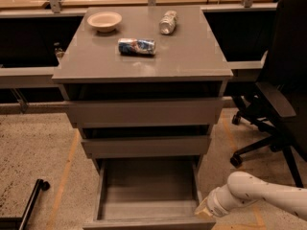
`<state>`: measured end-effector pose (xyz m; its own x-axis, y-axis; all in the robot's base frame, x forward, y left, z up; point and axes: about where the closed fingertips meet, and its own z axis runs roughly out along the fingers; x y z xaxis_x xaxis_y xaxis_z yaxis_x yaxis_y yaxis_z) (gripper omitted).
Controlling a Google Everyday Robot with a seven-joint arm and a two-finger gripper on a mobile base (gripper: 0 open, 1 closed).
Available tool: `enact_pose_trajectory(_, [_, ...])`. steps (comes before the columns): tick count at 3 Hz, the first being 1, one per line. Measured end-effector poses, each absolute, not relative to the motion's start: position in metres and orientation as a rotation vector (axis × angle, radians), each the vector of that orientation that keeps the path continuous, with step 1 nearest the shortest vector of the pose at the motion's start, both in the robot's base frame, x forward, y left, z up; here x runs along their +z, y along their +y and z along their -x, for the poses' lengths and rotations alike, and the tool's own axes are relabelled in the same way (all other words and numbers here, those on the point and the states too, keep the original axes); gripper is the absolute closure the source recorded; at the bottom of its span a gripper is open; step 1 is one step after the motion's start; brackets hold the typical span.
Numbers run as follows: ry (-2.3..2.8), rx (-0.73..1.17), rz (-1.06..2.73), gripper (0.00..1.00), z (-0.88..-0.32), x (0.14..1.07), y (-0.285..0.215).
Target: Close bottom drawer
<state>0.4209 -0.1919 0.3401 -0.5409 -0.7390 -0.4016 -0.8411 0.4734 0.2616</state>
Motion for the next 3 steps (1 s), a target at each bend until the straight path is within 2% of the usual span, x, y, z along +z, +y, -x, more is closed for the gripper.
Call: enact_pose_trajectory(3, [2.568,0.608,1.345,1.00,-0.414,0.311,-0.199])
